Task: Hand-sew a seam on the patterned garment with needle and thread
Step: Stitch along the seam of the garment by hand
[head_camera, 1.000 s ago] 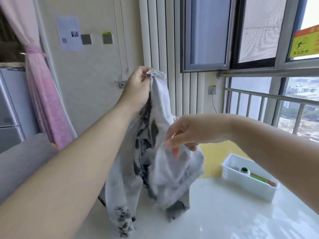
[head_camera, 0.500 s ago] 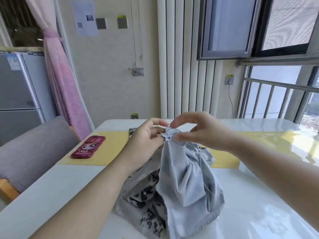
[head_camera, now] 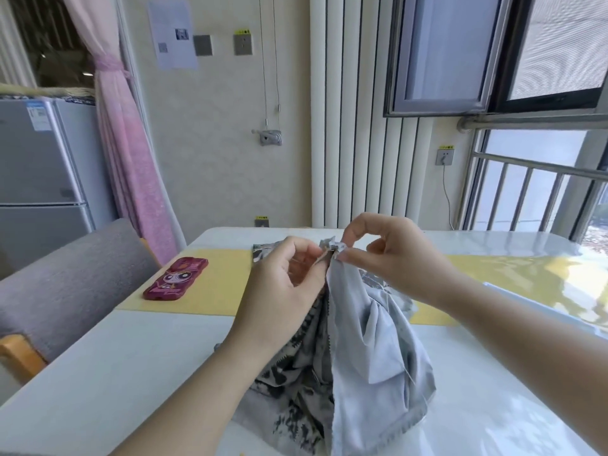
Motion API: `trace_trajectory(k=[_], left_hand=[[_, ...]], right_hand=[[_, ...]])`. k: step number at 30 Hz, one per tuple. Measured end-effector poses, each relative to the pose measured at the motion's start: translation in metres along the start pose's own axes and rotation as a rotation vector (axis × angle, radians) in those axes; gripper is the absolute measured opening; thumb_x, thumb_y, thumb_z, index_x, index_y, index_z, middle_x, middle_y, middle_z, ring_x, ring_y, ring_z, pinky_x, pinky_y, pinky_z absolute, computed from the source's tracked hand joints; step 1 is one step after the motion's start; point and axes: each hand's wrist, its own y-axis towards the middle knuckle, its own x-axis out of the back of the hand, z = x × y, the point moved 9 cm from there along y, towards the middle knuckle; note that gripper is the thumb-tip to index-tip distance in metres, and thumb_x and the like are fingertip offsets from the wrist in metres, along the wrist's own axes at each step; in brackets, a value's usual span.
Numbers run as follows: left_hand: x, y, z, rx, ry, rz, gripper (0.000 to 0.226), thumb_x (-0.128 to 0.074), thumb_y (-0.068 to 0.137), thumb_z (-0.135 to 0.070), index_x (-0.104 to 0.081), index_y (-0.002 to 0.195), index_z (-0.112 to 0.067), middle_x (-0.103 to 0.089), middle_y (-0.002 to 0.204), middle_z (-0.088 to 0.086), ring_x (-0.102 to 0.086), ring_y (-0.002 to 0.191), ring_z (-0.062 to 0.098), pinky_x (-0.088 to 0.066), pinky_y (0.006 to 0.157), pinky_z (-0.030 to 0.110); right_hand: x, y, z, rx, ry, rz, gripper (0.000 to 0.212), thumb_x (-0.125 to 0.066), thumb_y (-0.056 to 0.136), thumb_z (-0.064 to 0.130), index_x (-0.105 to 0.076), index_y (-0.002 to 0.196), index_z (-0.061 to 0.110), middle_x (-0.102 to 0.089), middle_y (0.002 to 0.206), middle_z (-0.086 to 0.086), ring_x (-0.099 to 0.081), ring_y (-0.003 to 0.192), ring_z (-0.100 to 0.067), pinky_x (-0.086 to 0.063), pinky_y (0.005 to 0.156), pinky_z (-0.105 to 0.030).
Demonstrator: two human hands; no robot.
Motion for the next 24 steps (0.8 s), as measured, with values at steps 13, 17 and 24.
trace_trajectory(k=[13,17,24], left_hand=[[-0.009,-0.001,-0.013,-0.056,0.149,-0.096,0.015,-0.069,0.084,-0.030,-0.065,0.095,-0.022,-0.067,0.089,-0.012,-0.063,0.084,0.003,-0.048,0.073,0.019],[-0.011,0.000,-0.014,-0.036,0.131,-0.102,0.005,-0.068,0.085,-0.023,-0.067,0.090,-0.025,-0.071,0.082,-0.014,-0.065,0.080,0.000,-0.049,0.070,0.015],[-0.014,0.004,-0.003,0.016,0.106,-0.094,0.016,-0.063,0.089,-0.015,-0.069,0.089,-0.030,-0.072,0.082,-0.017,-0.068,0.081,0.002,-0.052,0.073,0.017]], right_hand=[[0.001,0.004,0.010,0.015,-0.001,0.089,0.016,-0.066,0.087,0.015,-0.061,0.073,0.020,-0.044,0.037,0.028,-0.033,0.032,-0.006,-0.025,0.038,-0.006],[0.004,0.008,0.007,0.011,-0.060,0.100,0.016,-0.066,0.087,0.019,-0.062,0.072,0.024,-0.047,0.041,0.027,-0.036,0.035,-0.006,-0.026,0.037,-0.006],[0.002,0.010,0.006,0.102,-0.135,0.062,0.018,-0.069,0.086,0.023,-0.059,0.101,0.024,-0.062,0.095,0.020,-0.049,0.059,0.022,-0.037,0.054,-0.004]])
